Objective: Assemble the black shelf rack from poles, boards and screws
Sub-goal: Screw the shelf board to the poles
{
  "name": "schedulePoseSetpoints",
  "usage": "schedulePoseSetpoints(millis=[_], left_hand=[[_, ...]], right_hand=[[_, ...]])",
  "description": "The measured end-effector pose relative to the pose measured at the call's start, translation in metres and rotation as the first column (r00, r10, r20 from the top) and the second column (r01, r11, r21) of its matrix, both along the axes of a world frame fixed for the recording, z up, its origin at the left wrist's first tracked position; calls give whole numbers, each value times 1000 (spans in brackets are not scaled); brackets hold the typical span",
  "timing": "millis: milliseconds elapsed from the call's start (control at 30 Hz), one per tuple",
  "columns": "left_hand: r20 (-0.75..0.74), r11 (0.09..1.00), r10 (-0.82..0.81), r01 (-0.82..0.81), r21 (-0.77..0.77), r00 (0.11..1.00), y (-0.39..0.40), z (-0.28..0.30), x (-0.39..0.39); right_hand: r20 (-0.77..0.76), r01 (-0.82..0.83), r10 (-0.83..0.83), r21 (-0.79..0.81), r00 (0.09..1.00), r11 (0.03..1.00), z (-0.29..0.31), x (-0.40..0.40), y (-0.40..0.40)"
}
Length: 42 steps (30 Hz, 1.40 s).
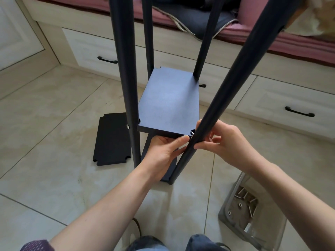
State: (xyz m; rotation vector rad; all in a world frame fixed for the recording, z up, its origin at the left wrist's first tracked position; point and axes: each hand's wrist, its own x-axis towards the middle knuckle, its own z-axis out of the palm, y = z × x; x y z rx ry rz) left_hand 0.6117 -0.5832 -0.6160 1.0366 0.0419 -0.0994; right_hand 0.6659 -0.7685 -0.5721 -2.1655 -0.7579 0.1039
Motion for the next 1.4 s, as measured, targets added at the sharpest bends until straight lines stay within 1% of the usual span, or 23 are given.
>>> schedulePoseSetpoints(millis=[367, 667, 900, 1067, 1300, 1400], left_hand=[[-1, 1000, 17, -17, 3, 1000, -3, -2, 0], [-29, 999, 26, -27, -29, 999, -8, -2, 0], [1, 996, 34, -33, -79, 999, -11, 1, -2], [3, 998, 15, -15, -55, 1000, -11, 5, 0], [0, 996, 18, -18, -83, 1000, -5, 6, 0], [-3, 991, 21, -21, -129, 1000, -2, 7, 0]], right_hand=[[-37, -11, 12, 21, 999, 1000, 2, 0, 3], [-60, -14, 13, -10, 998, 1000, 7, 6, 1], [-81, 3, -5, -19, 997, 1000, 7, 8, 0], [-123, -12, 11, -6, 992, 1000, 8, 7, 4], [-150, -37, 38, 8, 988, 999, 10, 6, 10], [-164, -61, 59, -7, 985, 998, 12, 6, 7]])
